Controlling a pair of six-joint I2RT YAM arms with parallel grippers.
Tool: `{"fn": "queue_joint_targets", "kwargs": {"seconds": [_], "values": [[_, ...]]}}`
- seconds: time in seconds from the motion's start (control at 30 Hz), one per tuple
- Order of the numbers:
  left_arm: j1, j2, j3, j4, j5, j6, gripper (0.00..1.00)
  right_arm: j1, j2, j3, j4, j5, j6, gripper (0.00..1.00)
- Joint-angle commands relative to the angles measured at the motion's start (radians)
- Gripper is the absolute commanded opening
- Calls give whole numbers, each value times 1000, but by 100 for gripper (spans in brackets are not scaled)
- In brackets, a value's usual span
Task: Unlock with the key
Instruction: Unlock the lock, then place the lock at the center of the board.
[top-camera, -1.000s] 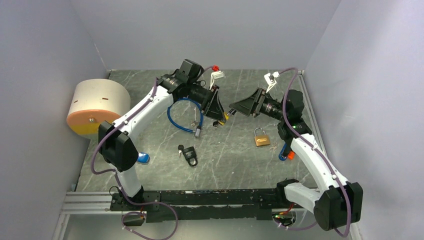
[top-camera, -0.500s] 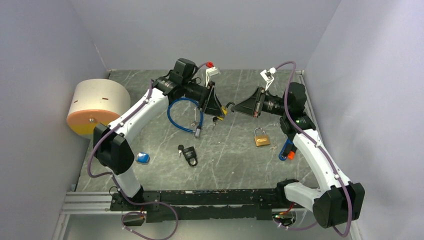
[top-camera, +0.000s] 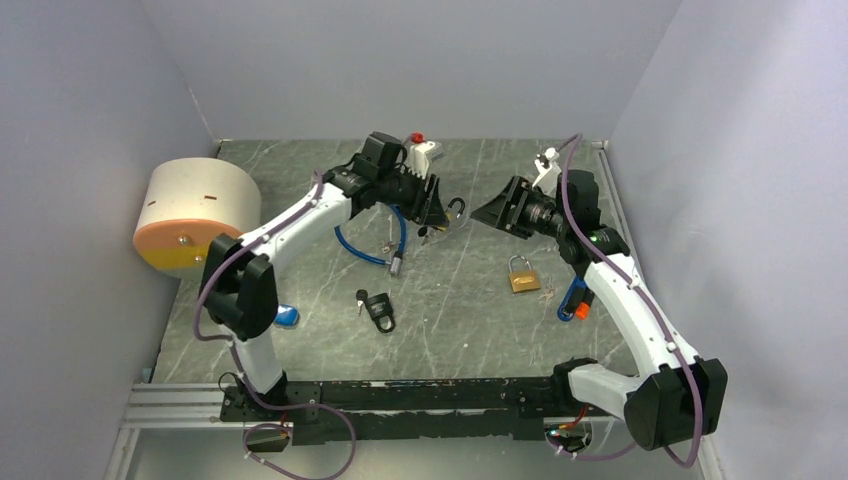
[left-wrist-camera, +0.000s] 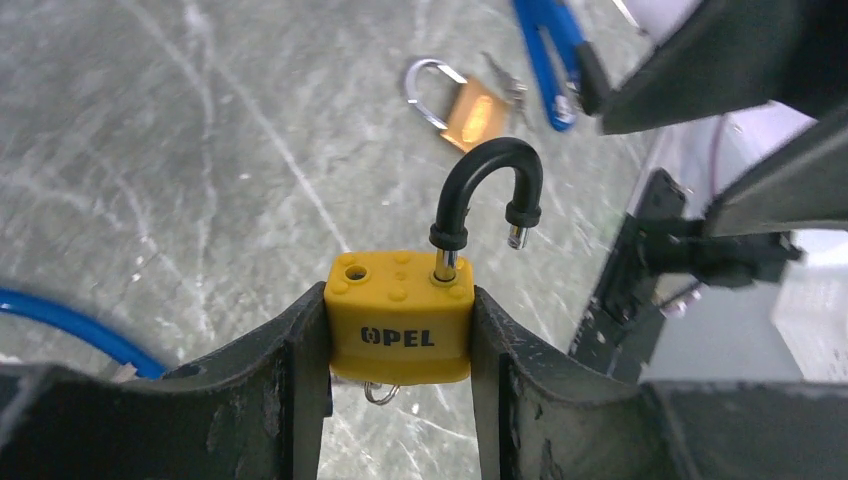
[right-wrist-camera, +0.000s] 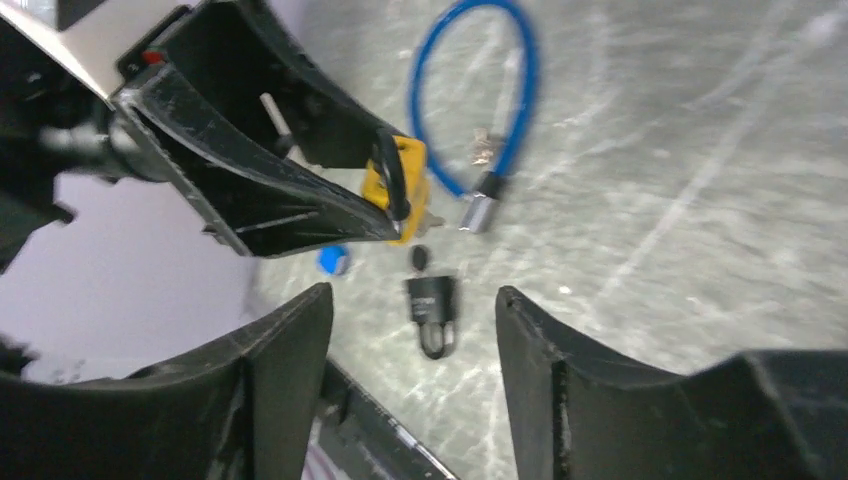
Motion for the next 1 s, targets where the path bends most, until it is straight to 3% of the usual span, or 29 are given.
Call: {"fn": "queue_joint_targets", "kwargs": {"seconds": [0.0,0.23,0.63,0.77,0.83,0.9,0.97], "values": [[0,78,54,103,-168,-103,3,-19,6,66,-176,290,-36,67],[-30,324,271,10,-509,-242,3,-29,-28,59,-250,395,-79,68],[-60,656,591,-80,-859,-397,2,-39,-36,10,-313,480,-75,73],[-67,707,628,-45,-888,-381,13,-42,-24,11,-326,486,-75,73],[-68,734,656,-40,-899,-365,25,-43,-22,15,-326,487,-78,73],[-67,748,662,-18,-898,-352,44,-43,-23,18,-330,489,-81,74],[-66,751,651,15,-874,-337,53,-44,-24,18,-328,490,-80,74]]}}
